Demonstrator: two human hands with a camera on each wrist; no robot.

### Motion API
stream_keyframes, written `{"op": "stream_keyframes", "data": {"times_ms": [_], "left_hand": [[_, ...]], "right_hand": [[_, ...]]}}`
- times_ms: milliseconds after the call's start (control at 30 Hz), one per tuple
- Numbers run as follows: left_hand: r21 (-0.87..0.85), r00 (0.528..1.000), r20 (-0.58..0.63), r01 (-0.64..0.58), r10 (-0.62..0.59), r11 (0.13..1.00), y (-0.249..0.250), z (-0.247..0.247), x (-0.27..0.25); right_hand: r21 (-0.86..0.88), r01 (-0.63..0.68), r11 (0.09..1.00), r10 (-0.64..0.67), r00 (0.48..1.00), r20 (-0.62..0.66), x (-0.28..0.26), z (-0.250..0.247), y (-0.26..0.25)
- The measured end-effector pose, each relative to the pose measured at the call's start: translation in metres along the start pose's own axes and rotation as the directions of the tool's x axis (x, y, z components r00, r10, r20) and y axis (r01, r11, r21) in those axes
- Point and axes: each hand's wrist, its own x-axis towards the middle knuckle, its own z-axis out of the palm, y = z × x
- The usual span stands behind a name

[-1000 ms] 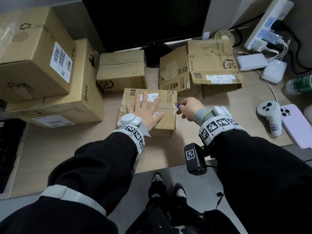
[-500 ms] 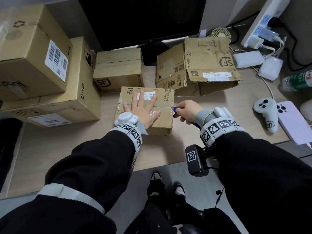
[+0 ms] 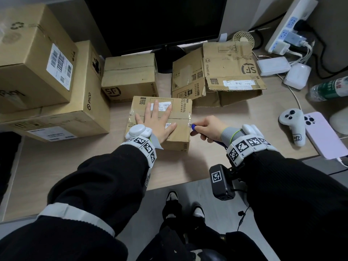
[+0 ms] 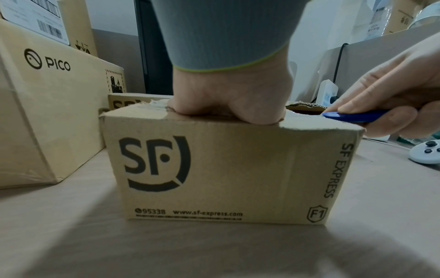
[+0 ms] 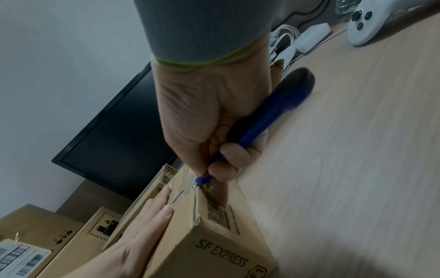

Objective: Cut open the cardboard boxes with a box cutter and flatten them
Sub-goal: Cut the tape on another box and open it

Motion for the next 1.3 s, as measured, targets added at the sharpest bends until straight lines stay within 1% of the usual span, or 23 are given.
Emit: {"op": "stream_keyframes", "data": {"times_ms": [167, 267, 400, 433, 467, 533, 600, 667, 700, 733, 800, 867, 933, 1033, 1100, 1200, 1300], "left_hand": [[0.005, 1.0, 0.011, -0.003, 0.003, 1.0, -0.002, 0.0, 0.001], [-0.001, 1.0, 0.01, -0.003, 0.003, 1.0, -0.002, 0.0, 0.002], [0.011, 1.0, 0.0, -0.007, 0.007, 1.0, -0.002, 0.0, 0.002], [0.021, 1.0, -0.007, -0.008, 0.008, 1.0, -0.003, 0.0, 0.002], [0.038, 1.0, -0.02, -0.01, 0.01, 0.999, -0.004, -0.001, 0.002], [0.062, 0.999, -0.046, -0.015, 0.018, 0.998, -0.006, -0.005, 0.005], [0.032, 0.994, -0.113, 0.008, -0.004, 0.999, -0.013, -0.013, 0.008], [-0.065, 0.976, -0.189, 0.095, -0.106, 0.993, -0.023, -0.019, 0.008], [-0.119, 0.964, -0.201, 0.15, -0.172, 0.981, -0.029, -0.02, 0.008], [-0.168, 0.953, -0.186, 0.21, -0.24, 0.963, -0.038, -0.021, 0.007], [-0.233, 0.938, -0.088, 0.307, -0.334, 0.923, -0.05, -0.025, 0.005], [-0.288, 0.932, 0.016, 0.352, -0.363, 0.89, -0.064, -0.03, 0.006], [-0.378, 0.946, 0.122, 0.323, -0.3, 0.868, -0.069, -0.031, 0.009], [-0.495, 0.941, 0.235, 0.33, -0.242, 0.804, -0.083, -0.028, 0.008], [-0.517, 0.941, 0.261, 0.326, -0.217, 0.792, -0.092, -0.023, 0.006], [-0.564, 0.944, 0.298, 0.294, -0.142, 0.772, -0.094, -0.018, 0.003], [-0.599, 0.958, 0.283, 0.214, -0.045, 0.771, -0.094, -0.018, 0.002]], "right_hand": [[-0.057, 0.001, 0.998, 0.001, 0.999, 0.033, 0.002, -0.001, 0.002], [-0.042, -0.001, 0.999, 0.003, 1.0, 0.026, 0.0, -0.002, 0.0], [-0.109, -0.033, 0.993, 0.045, 0.992, 0.114, -0.005, -0.012, -0.006], [-0.116, -0.035, 0.993, 0.048, 0.993, 0.105, -0.005, -0.015, -0.008], [-0.109, -0.031, 0.994, 0.037, 0.998, 0.057, -0.004, -0.019, -0.011], [-0.065, -0.007, 0.998, 0.002, 0.997, -0.082, -0.002, -0.025, -0.016], [-0.09, 0.042, 0.995, -0.056, 0.985, -0.162, 0.001, -0.028, -0.023], [-0.153, 0.09, 0.984, -0.115, 0.98, -0.16, 0.005, -0.024, -0.033], [-0.195, 0.113, 0.974, -0.143, 0.979, -0.146, 0.006, -0.02, -0.037], [-0.246, 0.141, 0.959, -0.176, 0.976, -0.125, 0.01, -0.014, -0.043], [-0.343, 0.181, 0.922, -0.223, 0.971, -0.088, 0.015, -0.003, -0.055], [-0.42, 0.212, 0.882, -0.26, 0.964, -0.059, 0.024, 0.01, -0.071], [-0.458, 0.231, 0.858, -0.283, 0.958, -0.048, 0.03, 0.018, -0.081], [-0.504, 0.276, 0.818, -0.328, 0.945, -0.015, 0.045, 0.037, -0.101], [-0.519, 0.293, 0.803, -0.351, 0.936, -0.015, 0.053, 0.05, -0.112], [-0.52, 0.304, 0.798, -0.379, 0.924, -0.042, 0.061, 0.06, -0.122], [-0.554, 0.334, 0.763, -0.385, 0.922, 0.026, 0.068, 0.073, -0.13]]}}
